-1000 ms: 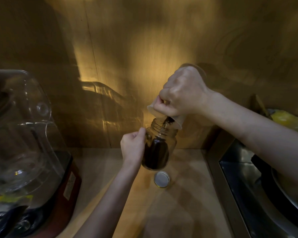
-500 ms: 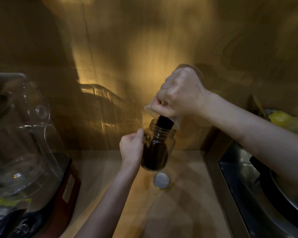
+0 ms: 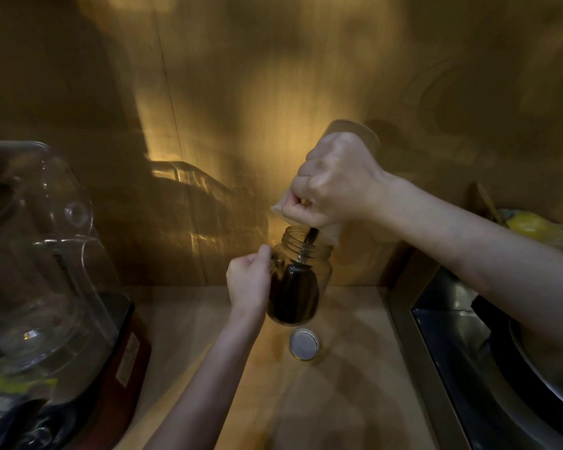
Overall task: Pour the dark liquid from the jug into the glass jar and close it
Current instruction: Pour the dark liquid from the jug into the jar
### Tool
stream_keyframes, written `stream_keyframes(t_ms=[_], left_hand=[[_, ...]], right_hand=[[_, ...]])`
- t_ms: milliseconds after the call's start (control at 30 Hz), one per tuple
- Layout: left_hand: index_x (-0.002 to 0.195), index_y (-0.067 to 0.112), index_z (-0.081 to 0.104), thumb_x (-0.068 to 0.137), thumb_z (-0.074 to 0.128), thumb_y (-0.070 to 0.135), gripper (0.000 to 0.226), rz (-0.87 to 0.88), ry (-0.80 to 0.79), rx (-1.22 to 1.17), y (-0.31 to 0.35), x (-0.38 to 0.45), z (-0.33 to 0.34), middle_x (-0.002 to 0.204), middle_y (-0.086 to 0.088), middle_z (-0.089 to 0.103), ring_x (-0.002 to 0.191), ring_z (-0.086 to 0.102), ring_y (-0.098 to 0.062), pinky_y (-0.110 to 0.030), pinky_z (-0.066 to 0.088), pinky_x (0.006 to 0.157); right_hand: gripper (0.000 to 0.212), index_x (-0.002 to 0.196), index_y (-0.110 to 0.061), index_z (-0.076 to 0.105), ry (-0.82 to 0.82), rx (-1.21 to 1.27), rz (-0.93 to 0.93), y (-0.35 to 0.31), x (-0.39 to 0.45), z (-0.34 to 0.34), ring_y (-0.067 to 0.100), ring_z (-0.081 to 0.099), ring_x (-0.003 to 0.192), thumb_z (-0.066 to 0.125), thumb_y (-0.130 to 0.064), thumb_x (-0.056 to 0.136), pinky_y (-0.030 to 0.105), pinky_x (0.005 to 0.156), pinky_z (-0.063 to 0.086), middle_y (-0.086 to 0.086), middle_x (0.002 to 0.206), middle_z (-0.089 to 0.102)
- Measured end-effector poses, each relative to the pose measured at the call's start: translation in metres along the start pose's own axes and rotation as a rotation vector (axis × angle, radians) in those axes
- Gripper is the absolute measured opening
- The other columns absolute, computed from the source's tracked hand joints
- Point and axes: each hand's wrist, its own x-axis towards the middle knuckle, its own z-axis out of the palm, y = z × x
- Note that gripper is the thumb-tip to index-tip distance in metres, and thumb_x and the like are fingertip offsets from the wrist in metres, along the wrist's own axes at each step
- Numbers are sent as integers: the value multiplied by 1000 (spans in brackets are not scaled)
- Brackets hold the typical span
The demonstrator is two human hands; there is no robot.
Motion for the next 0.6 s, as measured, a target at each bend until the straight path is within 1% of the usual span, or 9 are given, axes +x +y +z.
stream_keyframes(t_ms=[67,233,333,400,500,600], left_hand=[[28,18,39,80,51,27,54,0,0,2,0,0,0,33,8,33,47,33,-17,-35,32,63],[29,18,41,80,51,28,53,-7,0,-5,0,0,0,31,8,33,48,33,-17,-34,33,63],[31,18,38,80,51,28,51,-13,-5,-5,0,-1,1,33,8,34,47,33,-18,-33,32,60],[34,19,38,80,52,29,49,-26,-11,-14,0,-1,0,35,8,35,46,33,-17,-32,31,58],[35,19,39,75,52,33,44,-37,-25,-1,-1,-1,0,43,3,37,50,35,-20,-35,33,62],[37,19,39,78,52,31,45,-41,-10,16,-1,-2,-1,46,0,38,52,36,-21,-35,34,64]], right_hand=[[35,32,-14,49,0,-1,-9,1,0,-1,19,41,26,55,-16,67,19,37,35,-1,29,42],[36,32,-14,46,6,-14,-14,0,2,-2,19,39,26,54,-14,67,19,38,32,-1,28,40],[37,32,-15,45,9,-19,-41,-3,2,-1,19,39,27,50,-13,69,20,39,33,-1,29,40],[38,32,-15,45,3,-12,-55,-3,1,1,17,39,27,51,-13,69,20,40,32,-2,29,40],[40,34,-15,47,-24,-23,-93,-8,-3,4,17,41,29,46,-16,74,21,43,28,-1,30,43],[41,33,-15,48,-14,-25,-84,-9,-5,3,17,40,30,46,-16,74,21,46,21,-1,30,43]])
